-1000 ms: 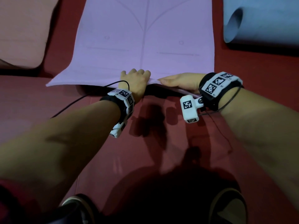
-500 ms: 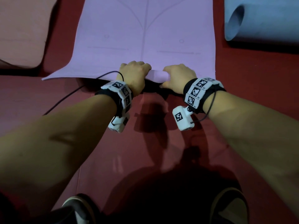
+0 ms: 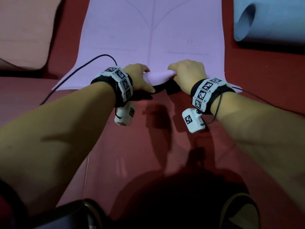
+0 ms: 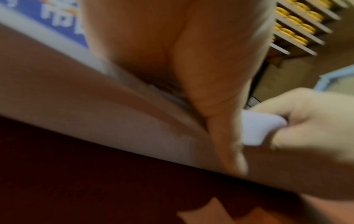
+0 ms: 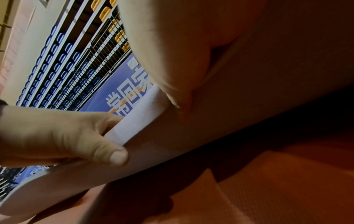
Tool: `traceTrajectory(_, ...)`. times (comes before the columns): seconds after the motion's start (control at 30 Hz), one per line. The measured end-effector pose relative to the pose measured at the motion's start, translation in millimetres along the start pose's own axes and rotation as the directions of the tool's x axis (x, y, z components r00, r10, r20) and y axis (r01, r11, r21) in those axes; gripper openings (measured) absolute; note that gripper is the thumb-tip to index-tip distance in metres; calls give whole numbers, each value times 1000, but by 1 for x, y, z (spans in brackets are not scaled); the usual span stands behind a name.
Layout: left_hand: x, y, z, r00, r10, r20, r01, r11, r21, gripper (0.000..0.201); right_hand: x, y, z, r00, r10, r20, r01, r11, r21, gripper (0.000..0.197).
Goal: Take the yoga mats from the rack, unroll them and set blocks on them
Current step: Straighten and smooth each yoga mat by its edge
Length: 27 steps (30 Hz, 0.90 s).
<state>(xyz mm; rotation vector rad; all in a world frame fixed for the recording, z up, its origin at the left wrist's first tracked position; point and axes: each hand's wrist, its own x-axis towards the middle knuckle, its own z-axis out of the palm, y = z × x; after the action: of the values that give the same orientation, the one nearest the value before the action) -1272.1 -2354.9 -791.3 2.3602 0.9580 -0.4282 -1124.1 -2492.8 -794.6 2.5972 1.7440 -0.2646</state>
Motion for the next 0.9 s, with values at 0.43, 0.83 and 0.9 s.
traceTrajectory(0.43,0,15,13,915,91,-393,26,959,284,18,-1,3,0,986,15,-167,-10,1000,29,33)
traceTrajectory(0.83,-12,-5,37,984,42,175,-91,956,281,67,-17,-5,24,867,12,498,-70,993,99,85)
traceTrajectory(0.9,-14,-5,36,973,40,228,-106,953,284,72,-16,-9,21,816,50,576,-82,996,29,98)
